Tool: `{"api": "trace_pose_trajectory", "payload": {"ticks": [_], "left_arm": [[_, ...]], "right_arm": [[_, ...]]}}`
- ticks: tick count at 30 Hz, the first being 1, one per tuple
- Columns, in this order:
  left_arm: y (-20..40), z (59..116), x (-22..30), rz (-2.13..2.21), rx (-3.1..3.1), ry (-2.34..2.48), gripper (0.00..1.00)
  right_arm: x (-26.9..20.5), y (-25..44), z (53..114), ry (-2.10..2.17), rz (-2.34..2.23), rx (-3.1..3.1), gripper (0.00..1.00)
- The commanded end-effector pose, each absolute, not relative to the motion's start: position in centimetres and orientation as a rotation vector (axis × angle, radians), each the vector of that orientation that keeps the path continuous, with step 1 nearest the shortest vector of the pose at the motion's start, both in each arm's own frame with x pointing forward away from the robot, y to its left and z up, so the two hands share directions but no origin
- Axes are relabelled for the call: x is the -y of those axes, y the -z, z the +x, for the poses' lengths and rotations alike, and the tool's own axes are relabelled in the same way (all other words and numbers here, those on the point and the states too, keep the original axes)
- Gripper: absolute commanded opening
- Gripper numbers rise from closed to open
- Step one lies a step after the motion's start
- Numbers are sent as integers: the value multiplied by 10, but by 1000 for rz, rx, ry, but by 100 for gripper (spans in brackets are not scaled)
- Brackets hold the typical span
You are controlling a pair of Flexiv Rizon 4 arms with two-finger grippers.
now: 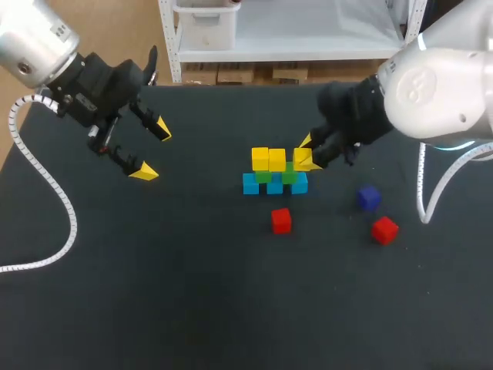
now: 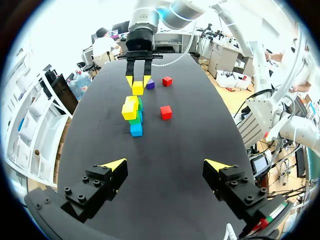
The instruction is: Place the blue cubes, place green cubes on the blue cubes, place the yellow cubes on the green cubes, then place the red cubes on the yellow cubes, and place purple cube on the red cubes.
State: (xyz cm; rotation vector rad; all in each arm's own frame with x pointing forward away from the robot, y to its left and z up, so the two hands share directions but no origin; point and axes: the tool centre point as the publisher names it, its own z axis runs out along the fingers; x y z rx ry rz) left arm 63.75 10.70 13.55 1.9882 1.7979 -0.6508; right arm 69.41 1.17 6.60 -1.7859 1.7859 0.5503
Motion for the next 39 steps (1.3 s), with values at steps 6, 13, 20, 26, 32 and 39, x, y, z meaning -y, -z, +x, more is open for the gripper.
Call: {"api": "trace_pose_trajectory", "payload": {"ticks": [6,13,20,26,32,39], "left_arm": [[-135,639,-107,1992,-1796,653,100],[-135,639,-107,1992,-1796,653,100],[-135,639,-107,1992,-1796,653,100],[-135,639,-107,1992,-1796,653,100],[-135,639,-107,1992,-1796,653,100],[-135,639,-107,1992,-1796,653,100]], "right_arm": [[-17,-66,702,-547,-1810,-1795,0],[-18,-65,703,-539,-1819,-1804,0],[-20,-64,704,-534,-1828,-1810,0],[-21,-63,704,-535,-1833,-1815,0],[-21,-61,704,-537,-1833,-1823,0],[-22,-60,703,-540,-1832,-1836,0]]}}
